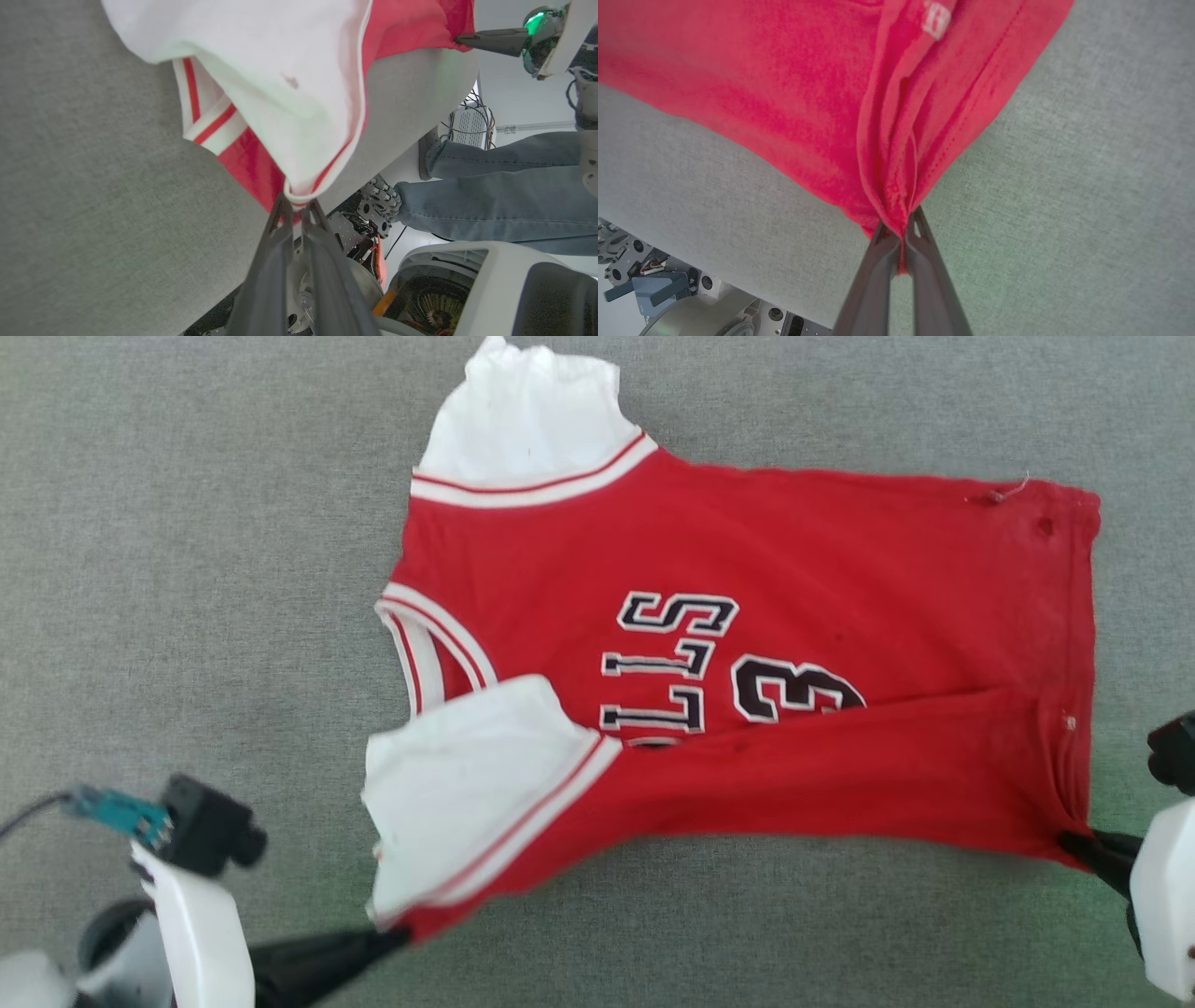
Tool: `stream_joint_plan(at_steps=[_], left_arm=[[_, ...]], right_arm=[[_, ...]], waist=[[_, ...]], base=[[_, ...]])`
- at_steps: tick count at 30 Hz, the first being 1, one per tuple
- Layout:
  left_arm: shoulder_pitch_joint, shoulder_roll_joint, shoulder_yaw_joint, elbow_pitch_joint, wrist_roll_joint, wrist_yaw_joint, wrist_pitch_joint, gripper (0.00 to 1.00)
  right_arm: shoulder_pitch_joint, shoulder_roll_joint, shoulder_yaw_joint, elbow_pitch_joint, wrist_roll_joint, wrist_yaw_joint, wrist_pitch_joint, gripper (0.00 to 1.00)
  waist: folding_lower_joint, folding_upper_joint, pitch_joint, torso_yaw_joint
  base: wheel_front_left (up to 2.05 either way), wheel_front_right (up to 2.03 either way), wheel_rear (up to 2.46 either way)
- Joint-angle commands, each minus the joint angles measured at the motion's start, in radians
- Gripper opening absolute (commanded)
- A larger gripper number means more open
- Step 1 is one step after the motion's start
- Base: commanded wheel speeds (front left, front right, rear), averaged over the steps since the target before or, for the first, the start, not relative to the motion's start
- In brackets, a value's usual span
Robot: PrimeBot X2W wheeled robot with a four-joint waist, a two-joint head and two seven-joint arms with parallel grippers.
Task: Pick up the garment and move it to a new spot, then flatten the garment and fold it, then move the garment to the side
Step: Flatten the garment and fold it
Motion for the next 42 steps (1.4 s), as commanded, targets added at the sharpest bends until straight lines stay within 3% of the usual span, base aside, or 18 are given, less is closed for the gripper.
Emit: stream_joint_plan(at_steps=[1,8,14,15,16,17,18,19,21,23,24,29,37,42], left_arm=[[0.025,0.014,-0.009,-0.033,-0.005,0.004,0.003,0.00],[0.064,0.056,-0.028,-0.130,-0.031,-0.001,0.013,0.00],[0.034,0.019,-0.011,-0.085,-0.005,0.003,-0.014,0.00],[0.024,-0.001,-0.005,-0.057,0.002,-0.003,-0.019,0.00],[0.024,-0.001,-0.005,-0.057,0.002,-0.003,-0.019,0.00],[0.021,-0.010,-0.003,-0.039,0.003,-0.004,-0.025,0.00],[0.015,-0.020,-0.002,-0.024,0.009,-0.009,-0.029,0.00],[0.010,-0.027,0.002,-0.008,0.019,-0.012,-0.039,0.24],[0.007,-0.041,0.006,0.020,0.030,-0.016,-0.054,0.44],[0.004,-0.049,0.011,0.043,0.041,-0.022,-0.071,0.91],[0.003,-0.048,0.015,0.054,0.048,-0.021,-0.080,0.99],[-0.015,-0.046,0.055,0.104,0.081,-0.006,-0.157,1.00],[-0.075,-0.049,0.162,0.252,0.135,0.072,-0.326,1.00],[-0.164,-0.077,0.205,0.370,0.153,0.095,-0.331,1.00]], right_arm=[[0.025,-0.005,-0.013,-0.010,0.011,-0.001,0.012,0.00],[0.073,-0.003,-0.052,-0.040,0.032,-0.001,0.043,0.00],[0.060,0.011,-0.053,-0.040,0.033,-0.001,0.026,0.00],[0.049,0.014,-0.049,-0.041,0.029,-0.001,0.011,0.31],[0.049,0.014,-0.049,-0.041,0.029,-0.001,0.011,0.31],[0.045,0.016,-0.047,-0.038,0.025,-0.001,0.007,0.44],[0.042,0.018,-0.044,-0.036,0.022,-0.001,0.000,0.76],[0.037,0.021,-0.045,-0.037,0.018,-0.001,-0.012,1.00],[0.030,0.032,-0.052,-0.034,0.014,-0.001,-0.035,1.00],[0.019,0.052,-0.066,-0.037,0.012,-0.001,-0.068,1.00],[0.009,0.060,-0.068,-0.041,0.007,-0.001,-0.089,1.00],[-0.043,0.114,-0.049,-0.064,-0.034,-0.001,-0.247,1.00],[-0.150,0.250,0.043,-0.017,-0.137,-0.001,-0.660,1.00],[-0.187,0.303,0.124,0.034,-0.161,-0.001,-0.840,1.00]], waist=[[0.0000,-0.0001,-0.001,0.000],[0.0000,-0.0001,0.002,-0.005],[0.0000,-0.0001,0.003,-0.008],[0.0000,-0.0001,0.001,-0.010],[0.0000,-0.0001,0.001,-0.010],[0.0000,-0.0001,0.000,-0.013],[0.0000,-0.0001,-0.001,-0.014],[0.0000,-0.0001,-0.003,-0.017],[0.0000,-0.0001,-0.006,-0.021],[0.0000,-0.0001,-0.010,-0.026],[0.0000,-0.0001,-0.011,-0.029],[0.0000,-0.0001,-0.023,-0.051],[0.0000,-0.0001,-0.029,-0.142],[0.0000,-0.0001,-0.027,-0.224]], base=[[0.00,0.00,0.00],[0.00,0.00,0.00],[0.00,0.00,0.00],[0.00,0.00,0.00],[0.00,0.00,0.00],[0.00,0.00,0.00],[0.00,0.00,0.00],[0.00,0.00,0.00],[0.00,0.00,0.00],[0.00,0.00,0.00],[0.00,0.00,0.00],[0.00,0.00,0.00],[0.00,0.00,0.00],[0.00,0.00,0.00]])
